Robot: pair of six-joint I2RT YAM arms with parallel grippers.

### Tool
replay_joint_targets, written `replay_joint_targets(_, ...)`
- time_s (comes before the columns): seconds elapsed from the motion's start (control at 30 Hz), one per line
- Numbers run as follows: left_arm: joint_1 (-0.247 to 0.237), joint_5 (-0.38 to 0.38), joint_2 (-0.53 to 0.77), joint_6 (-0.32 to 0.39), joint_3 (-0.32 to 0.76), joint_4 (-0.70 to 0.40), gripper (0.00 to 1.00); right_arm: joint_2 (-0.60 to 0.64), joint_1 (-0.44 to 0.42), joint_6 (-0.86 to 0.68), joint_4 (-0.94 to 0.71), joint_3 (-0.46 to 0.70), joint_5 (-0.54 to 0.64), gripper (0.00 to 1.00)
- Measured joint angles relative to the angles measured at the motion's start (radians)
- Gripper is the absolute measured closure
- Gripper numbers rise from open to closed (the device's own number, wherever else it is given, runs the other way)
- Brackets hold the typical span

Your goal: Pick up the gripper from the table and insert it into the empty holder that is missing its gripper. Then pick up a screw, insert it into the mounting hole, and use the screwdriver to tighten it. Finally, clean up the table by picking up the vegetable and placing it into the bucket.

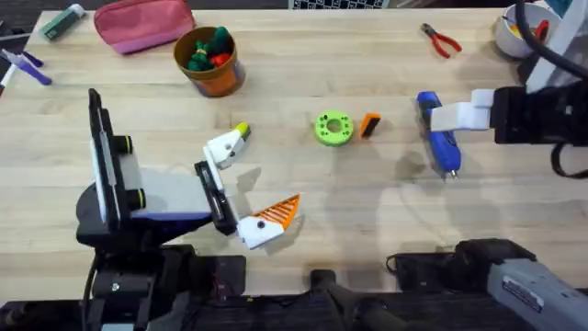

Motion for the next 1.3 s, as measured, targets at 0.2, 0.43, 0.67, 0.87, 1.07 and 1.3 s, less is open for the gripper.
replay_joint_targets(0.2,0.0,0.0,0.0,0.0,0.0,0.0,0.015,0.0,0.0,0.0,0.0,0.0,0.0,0.009)
replay_joint_targets(0.43,0.0,0.0,0.0,0.0,0.0,0.0,0.016,0.0,0.0,0.0,0.0,0.0,0.0,0.009)
replay_joint_targets(0.67,0.0,0.0,0.0,0.0,0.0,0.0,0.016,0.0,0.0,0.0,0.0,0.0,0.0,0.008)
replay_joint_targets(0.87,0.0,0.0,0.0,0.0,0.0,0.0,0.015,0.0,0.0,0.0,0.0,0.0,0.0,0.008)
replay_joint_targets(1.07,0.0,0.0,0.0,0.0,0.0,0.0,0.015,0.0,0.0,0.0,0.0,0.0,0.0,0.008)
replay_joint_targets(1.3,0.0,0.0,0.0,0.0,0.0,0.0,0.015,0.0,0.0,0.0,0.02,0.0,0.0,0.009)
